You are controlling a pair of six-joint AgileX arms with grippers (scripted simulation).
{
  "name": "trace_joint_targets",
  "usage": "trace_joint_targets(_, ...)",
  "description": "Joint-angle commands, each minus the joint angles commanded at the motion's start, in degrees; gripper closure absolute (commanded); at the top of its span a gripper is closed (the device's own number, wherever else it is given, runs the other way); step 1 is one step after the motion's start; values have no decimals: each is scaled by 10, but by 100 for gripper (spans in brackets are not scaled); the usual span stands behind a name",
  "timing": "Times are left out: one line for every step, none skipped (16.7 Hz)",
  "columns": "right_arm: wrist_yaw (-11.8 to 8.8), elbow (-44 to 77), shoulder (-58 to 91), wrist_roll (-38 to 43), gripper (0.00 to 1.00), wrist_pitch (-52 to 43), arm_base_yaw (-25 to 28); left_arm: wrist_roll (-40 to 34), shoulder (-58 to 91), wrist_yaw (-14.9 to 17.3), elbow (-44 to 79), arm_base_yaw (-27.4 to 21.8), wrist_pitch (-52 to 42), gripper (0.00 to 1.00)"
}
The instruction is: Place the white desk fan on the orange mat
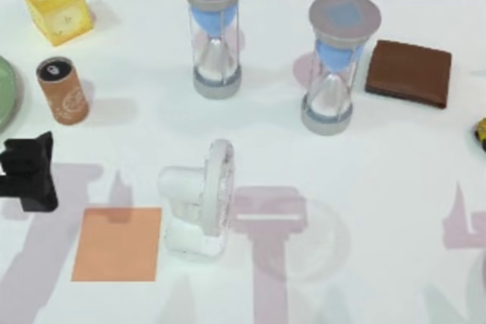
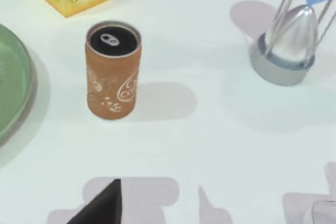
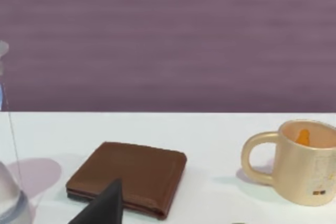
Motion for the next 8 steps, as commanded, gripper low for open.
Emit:
trace_joint_targets(0, 0, 0, 0, 0, 0, 0, -15, 55, 0, 52, -19, -39, 0)
trace_joint_targets(0, 0, 0, 0, 0, 0, 0, -31, 112, 0, 105, -38, -79, 0)
trace_joint_targets(0, 0, 0, 0, 0, 0, 0, -47, 171, 0, 160, -58, -119, 0)
trace_joint_targets(0, 0, 0, 0, 0, 0, 0, -63, 230, 1, 215, -78, -160, 0)
trace_joint_targets(0, 0, 0, 0, 0, 0, 0, -80, 289, 1, 271, -98, -200, 0)
trace_joint_targets(0, 0, 0, 0, 0, 0, 0, -96, 348, 1, 326, -117, -239, 0)
trace_joint_targets(0, 0, 0, 0, 0, 0, 0, -111, 406, 1, 380, -136, -278, 0)
trace_joint_targets(0, 0, 0, 0, 0, 0, 0, -126, 462, 2, 432, -155, -315, 0)
